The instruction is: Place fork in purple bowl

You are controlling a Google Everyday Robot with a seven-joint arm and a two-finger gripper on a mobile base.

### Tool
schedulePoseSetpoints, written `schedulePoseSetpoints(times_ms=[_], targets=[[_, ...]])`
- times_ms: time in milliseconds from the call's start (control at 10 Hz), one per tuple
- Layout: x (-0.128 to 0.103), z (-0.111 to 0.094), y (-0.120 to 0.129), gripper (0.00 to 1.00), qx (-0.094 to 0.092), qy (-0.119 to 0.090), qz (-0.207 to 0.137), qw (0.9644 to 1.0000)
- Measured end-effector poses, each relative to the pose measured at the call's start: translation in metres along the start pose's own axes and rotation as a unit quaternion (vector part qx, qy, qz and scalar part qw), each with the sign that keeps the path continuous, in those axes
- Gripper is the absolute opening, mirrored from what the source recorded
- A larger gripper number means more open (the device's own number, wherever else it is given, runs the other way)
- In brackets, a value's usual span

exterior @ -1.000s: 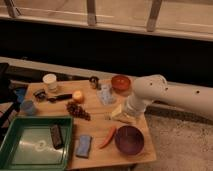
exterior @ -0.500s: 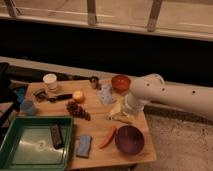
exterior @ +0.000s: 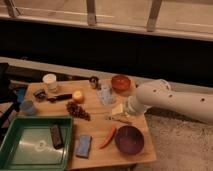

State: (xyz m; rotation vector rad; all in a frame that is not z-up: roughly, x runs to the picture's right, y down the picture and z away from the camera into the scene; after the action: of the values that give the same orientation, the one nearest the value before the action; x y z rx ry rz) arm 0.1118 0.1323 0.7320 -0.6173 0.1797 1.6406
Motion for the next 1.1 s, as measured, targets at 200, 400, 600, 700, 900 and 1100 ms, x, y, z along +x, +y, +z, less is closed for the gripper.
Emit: schedulePoseSetpoints(times_ms=[200, 400, 600, 700, 900, 1100], targets=[[-0.004, 0.008, 0.006, 0.8, 0.013, 0.008, -0.004, 0.9999], [-0.009, 0.016, 0.004, 0.8, 0.019, 0.016, -0.007, 0.9997], [-0.013, 0.028, 0.012, 0.8, 0.018, 0.026, -0.014, 0.9994], [-0.016, 0.034, 0.017, 0.8, 0.016, 0.028, -0.017, 0.9993], [-0.022, 0.048, 0.033, 0.8, 0.007, 0.035, -0.026, 0.999], [-0.027, 0.062, 0.048, 0.8, -0.004, 0.042, -0.034, 0.9985]])
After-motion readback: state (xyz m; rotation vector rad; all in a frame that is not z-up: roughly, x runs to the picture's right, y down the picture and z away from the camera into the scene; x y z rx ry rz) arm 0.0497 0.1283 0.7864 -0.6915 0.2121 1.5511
